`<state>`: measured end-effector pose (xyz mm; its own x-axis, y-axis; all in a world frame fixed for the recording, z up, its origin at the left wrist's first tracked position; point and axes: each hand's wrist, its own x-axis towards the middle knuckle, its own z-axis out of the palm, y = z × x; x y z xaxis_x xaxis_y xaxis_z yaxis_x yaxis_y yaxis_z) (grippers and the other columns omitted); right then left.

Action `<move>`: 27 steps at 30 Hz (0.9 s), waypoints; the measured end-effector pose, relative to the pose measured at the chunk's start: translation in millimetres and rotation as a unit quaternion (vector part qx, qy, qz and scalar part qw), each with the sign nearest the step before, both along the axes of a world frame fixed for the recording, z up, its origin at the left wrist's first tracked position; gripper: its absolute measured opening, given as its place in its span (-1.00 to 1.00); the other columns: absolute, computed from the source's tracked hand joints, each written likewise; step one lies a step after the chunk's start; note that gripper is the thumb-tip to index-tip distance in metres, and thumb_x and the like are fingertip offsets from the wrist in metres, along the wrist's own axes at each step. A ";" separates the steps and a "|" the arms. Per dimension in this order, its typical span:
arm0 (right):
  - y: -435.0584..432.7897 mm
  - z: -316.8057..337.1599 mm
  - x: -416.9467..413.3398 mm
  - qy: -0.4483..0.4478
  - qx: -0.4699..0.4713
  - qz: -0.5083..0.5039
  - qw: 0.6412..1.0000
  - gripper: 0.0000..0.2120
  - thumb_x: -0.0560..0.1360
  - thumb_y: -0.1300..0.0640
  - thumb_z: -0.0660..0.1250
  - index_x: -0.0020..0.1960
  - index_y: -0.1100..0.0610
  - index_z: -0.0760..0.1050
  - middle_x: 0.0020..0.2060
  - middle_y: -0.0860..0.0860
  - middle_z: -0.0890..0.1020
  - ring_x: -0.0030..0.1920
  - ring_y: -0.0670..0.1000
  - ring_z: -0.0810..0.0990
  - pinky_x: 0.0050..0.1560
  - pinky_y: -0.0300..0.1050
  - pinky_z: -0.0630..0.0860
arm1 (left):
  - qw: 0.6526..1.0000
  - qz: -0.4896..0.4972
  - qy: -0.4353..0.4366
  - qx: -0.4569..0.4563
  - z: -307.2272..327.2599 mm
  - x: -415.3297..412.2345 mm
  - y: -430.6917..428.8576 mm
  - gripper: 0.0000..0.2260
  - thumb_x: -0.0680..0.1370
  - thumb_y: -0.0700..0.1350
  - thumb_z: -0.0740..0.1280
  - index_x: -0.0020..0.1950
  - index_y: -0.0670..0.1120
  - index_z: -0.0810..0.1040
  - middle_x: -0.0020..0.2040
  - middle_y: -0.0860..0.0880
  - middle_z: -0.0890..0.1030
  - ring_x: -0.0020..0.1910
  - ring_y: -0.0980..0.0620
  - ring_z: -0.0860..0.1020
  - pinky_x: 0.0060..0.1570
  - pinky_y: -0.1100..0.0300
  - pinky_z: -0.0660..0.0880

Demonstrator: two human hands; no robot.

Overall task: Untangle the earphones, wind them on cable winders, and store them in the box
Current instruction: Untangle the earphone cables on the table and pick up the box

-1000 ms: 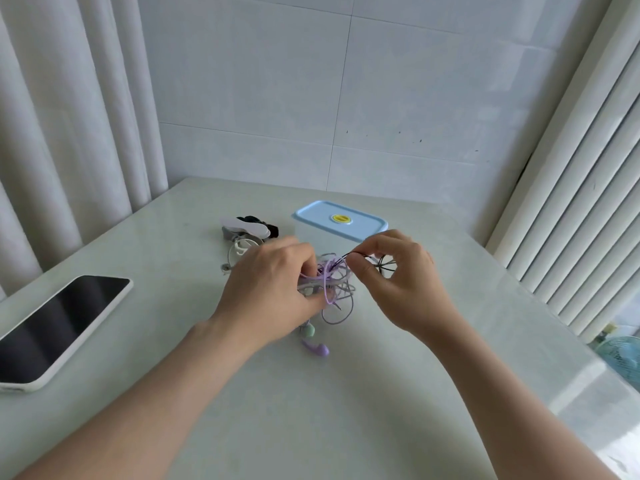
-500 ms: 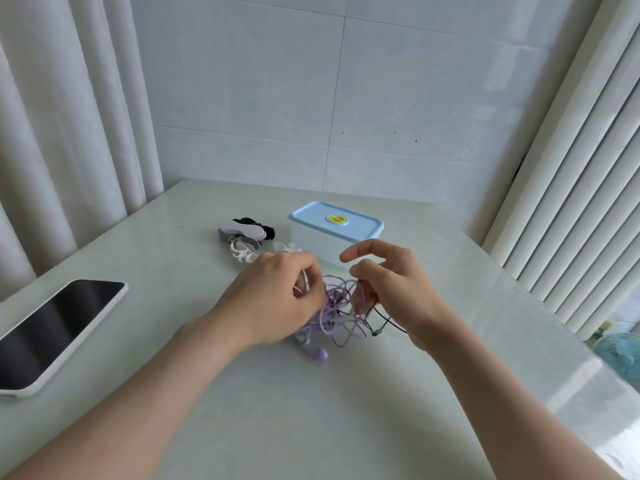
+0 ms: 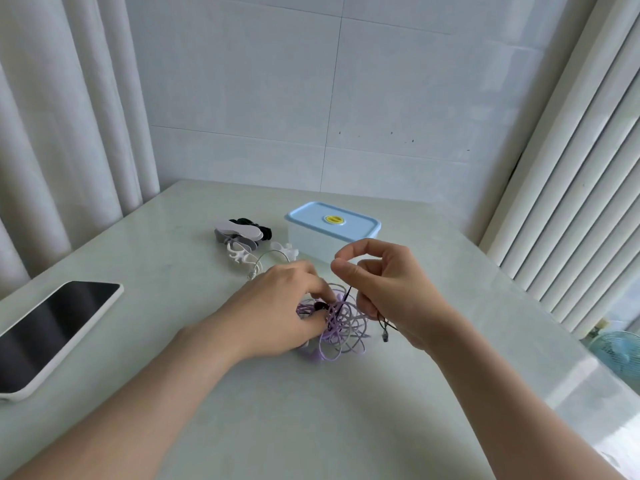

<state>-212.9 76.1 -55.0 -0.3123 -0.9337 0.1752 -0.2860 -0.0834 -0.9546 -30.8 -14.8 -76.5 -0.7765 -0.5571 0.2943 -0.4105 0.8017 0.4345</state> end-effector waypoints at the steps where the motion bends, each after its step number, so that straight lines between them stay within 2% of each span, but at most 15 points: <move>1: -0.3 0.6 0.8 0.001 -0.001 -0.003 1.000 -0.89 0.59 0.07 0.49 -0.02 0.10 0.63 -0.39 0.11 0.39 -0.51 0.04 0.38 -0.46 -0.22 0.31 | 1.000 -0.001 -0.008 -0.002 -0.1 -0.3 -0.3 -0.81 0.54 0.10 0.41 0.13 0.26 0.67 0.03 0.22 0.53 -0.09 0.34 0.50 -0.04 0.19 0.45; 3: 0.1 1.8 1.0 0.022 -0.008 -0.013 1.000 -0.89 0.58 0.04 0.49 -0.03 0.07 0.65 -0.37 0.08 0.43 -0.48 0.02 0.39 -0.45 -0.25 0.33 | 1.000 0.015 -0.007 -0.019 0.4 -0.6 -0.3 -0.87 0.53 0.13 0.38 0.05 0.21 0.66 0.00 0.22 0.56 -0.03 0.24 0.53 0.03 0.11 0.53; 5: 0.6 2.1 -0.4 0.066 -0.015 -0.030 0.997 -0.94 0.54 0.07 0.52 -0.04 0.04 0.68 -0.36 0.03 0.50 -0.41 0.00 0.39 -0.37 -0.26 0.36 | 0.997 0.053 0.002 -0.051 1.5 -0.9 1.3 -0.85 0.51 0.18 0.37 -0.04 0.14 0.59 -0.03 0.19 0.56 -0.01 0.16 0.54 -0.03 0.08 0.54; 8: 1.2 1.1 -3.4 0.101 -0.007 -0.038 0.994 -0.96 0.51 0.18 0.50 -0.06 0.07 0.70 -0.39 0.04 0.49 -0.39 0.00 0.33 -0.35 -0.21 0.32 | 0.986 0.112 0.064 -0.103 1.9 0.0 1.5 -0.80 0.48 0.17 0.42 -0.12 0.09 0.49 -0.06 0.16 0.53 -0.11 0.13 0.52 -0.26 0.15 0.38; 10: 2.8 1.9 -3.1 0.119 0.000 -0.039 0.992 -0.91 0.49 0.20 0.49 -0.04 0.05 0.69 -0.43 0.01 0.44 -0.43 -0.02 0.30 -0.40 -0.22 0.30 | 0.975 0.137 0.123 -0.121 1.7 1.4 -0.5 -0.79 0.44 0.06 0.46 -0.17 0.07 0.44 -0.13 0.15 0.48 -0.25 0.17 0.46 -0.36 0.22 0.26; 12: 3.6 3.5 -1.0 0.133 0.013 -0.037 0.990 -0.83 0.47 0.16 0.52 0.03 -0.03 0.66 -0.44 -0.03 0.49 -0.45 -0.03 0.36 -0.40 -0.22 0.36 | 0.965 0.145 0.178 -0.129 3.3 2.8 -3.4 -0.78 0.42 -0.04 0.46 -0.19 0.06 0.41 -0.20 0.15 0.43 -0.33 0.19 0.41 -0.40 0.23 0.23; 14: 4.5 4.2 2.1 0.133 0.028 -0.030 0.990 -0.76 0.45 0.11 0.55 0.07 -0.09 0.63 -0.42 -0.04 0.56 -0.41 -0.05 0.46 -0.36 -0.19 0.41 | 0.956 0.135 0.219 -0.138 5.4 2.6 -4.6 -0.77 0.43 -0.11 0.47 -0.18 0.05 0.41 -0.20 0.16 0.42 -0.31 0.13 0.42 -0.38 0.15 0.35; 17: 2.5 2.0 6.7 0.105 0.031 -0.039 0.993 -0.68 0.40 0.00 0.63 0.08 -0.10 0.60 -0.33 -0.03 0.62 -0.32 -0.02 0.55 -0.31 -0.13 0.44 | 0.950 0.121 0.253 -0.136 3.3 1.0 -6.3 -0.81 0.51 -0.14 0.45 -0.07 0.02 0.44 -0.13 0.15 0.53 -0.20 0.05 0.52 -0.24 0.00 0.54; 20: -0.3 1.0 7.6 0.061 0.022 -0.062 0.996 -0.59 0.35 -0.06 0.67 0.09 -0.06 0.57 -0.27 -0.07 0.61 -0.36 -0.07 0.51 -0.36 -0.21 0.39 | 0.951 0.112 0.286 -0.031 1.3 -2.1 -8.0 -0.87 0.58 -0.19 0.42 0.00 -0.05 0.48 -0.12 0.16 0.63 -0.11 0.08 0.63 -0.10 0.05 0.55; 22: -0.1 3.2 7.7 0.032 0.017 -0.044 0.998 -0.73 0.43 -0.05 0.61 0.02 0.01 0.63 -0.35 -0.12 0.56 -0.44 -0.11 0.41 -0.37 -0.19 0.32 | 0.940 0.109 0.313 0.086 3.4 -4.8 -8.0 -0.89 0.61 -0.16 0.43 0.02 -0.03 0.50 -0.11 0.10 0.70 -0.08 0.15 0.66 -0.07 0.19 0.53; 23: 1.5 5.8 9.7 0.021 0.015 -0.026 0.999 -0.83 0.50 -0.05 0.55 -0.07 0.03 0.66 -0.41 -0.15 0.52 -0.46 -0.12 0.35 -0.35 -0.17 0.28 | 0.930 0.104 0.324 0.139 4.8 -5.8 -7.4 -0.90 0.62 -0.14 0.43 0.03 -0.01 0.52 -0.10 0.07 0.73 -0.10 0.13 0.68 -0.07 0.20 0.55; 24: 2.2 5.6 9.3 0.014 0.015 -0.005 1.000 -0.82 0.56 -0.05 0.48 -0.15 0.02 0.67 -0.44 -0.17 0.49 -0.47 -0.10 0.30 -0.34 -0.15 0.26 | 0.919 0.096 0.334 0.187 6.3 -6.6 -6.7 -0.91 0.63 -0.14 0.43 0.05 -0.01 0.54 -0.09 0.06 0.75 -0.10 0.08 0.70 -0.05 0.16 0.59; 27: 2.9 7.9 12.9 -0.020 0.012 0.009 1.000 -0.73 0.63 0.06 0.30 -0.18 0.02 0.69 -0.25 -0.04 0.56 -0.47 -0.03 0.24 -0.35 -0.11 0.23 | 0.886 0.068 0.358 0.288 8.0 -6.8 -5.1 -0.91 0.65 -0.16 0.42 0.14 -0.02 0.60 -0.02 0.03 0.77 -0.05 0.00 0.74 0.04 0.06 0.64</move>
